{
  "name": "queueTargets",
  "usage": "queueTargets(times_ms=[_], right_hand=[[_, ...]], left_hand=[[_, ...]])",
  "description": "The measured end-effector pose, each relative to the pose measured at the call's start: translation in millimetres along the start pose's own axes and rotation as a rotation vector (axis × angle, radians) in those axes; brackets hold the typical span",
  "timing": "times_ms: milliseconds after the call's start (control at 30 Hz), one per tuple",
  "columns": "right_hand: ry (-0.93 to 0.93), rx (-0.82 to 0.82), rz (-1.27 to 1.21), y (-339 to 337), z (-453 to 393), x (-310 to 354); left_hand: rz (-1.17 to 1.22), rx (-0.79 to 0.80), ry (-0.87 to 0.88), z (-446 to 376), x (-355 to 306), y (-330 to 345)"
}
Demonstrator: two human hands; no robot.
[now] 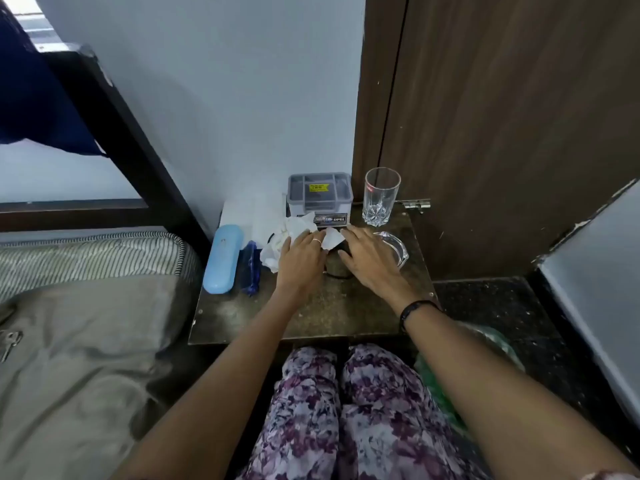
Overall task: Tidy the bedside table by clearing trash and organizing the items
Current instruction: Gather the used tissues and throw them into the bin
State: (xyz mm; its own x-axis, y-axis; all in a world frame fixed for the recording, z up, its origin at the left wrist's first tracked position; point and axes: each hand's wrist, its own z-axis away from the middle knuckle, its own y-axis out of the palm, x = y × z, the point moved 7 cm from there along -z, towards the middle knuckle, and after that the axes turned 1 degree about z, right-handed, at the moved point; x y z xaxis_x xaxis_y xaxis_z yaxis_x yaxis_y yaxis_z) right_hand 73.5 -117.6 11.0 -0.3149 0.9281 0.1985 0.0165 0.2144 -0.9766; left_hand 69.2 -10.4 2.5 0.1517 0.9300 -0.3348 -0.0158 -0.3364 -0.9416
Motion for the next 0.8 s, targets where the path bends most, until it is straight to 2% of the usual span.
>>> queueTargets(times_ms=[100,333,500,633,700,800], right_hand=[[0.033,-0.043,-0.069,7.5,0.0,0.9],[0.101,-0.09,-0.128,25.4,-29.8,-4.5],[0.164,-0.038,-0.055,41.7,-60.4,-12.7],[0.146,0.001,0.004,56.1,-63.8,-17.1],[0.136,-0.023,-0.03,57.7,-61.6,-18.8],[0.141,-0.16,-0.138,46.8,-55.7,-21.9]], left_hand=[[-0.007,-0.122,-0.06,7.2,11.3,0.2],[0.034,-0.275,-0.152,-5.8,41.8,-9.5],[-0.026,-0.226,-0.157,-38.2,60.5,-0.5],[-0.091,-0.191,-0.171,-50.8,70.5,7.4],[-0.073,-0.222,-0.158,-53.7,70.1,5.2],[0.003,-0.321,-0.17,-51.8,68.6,-7.2]])
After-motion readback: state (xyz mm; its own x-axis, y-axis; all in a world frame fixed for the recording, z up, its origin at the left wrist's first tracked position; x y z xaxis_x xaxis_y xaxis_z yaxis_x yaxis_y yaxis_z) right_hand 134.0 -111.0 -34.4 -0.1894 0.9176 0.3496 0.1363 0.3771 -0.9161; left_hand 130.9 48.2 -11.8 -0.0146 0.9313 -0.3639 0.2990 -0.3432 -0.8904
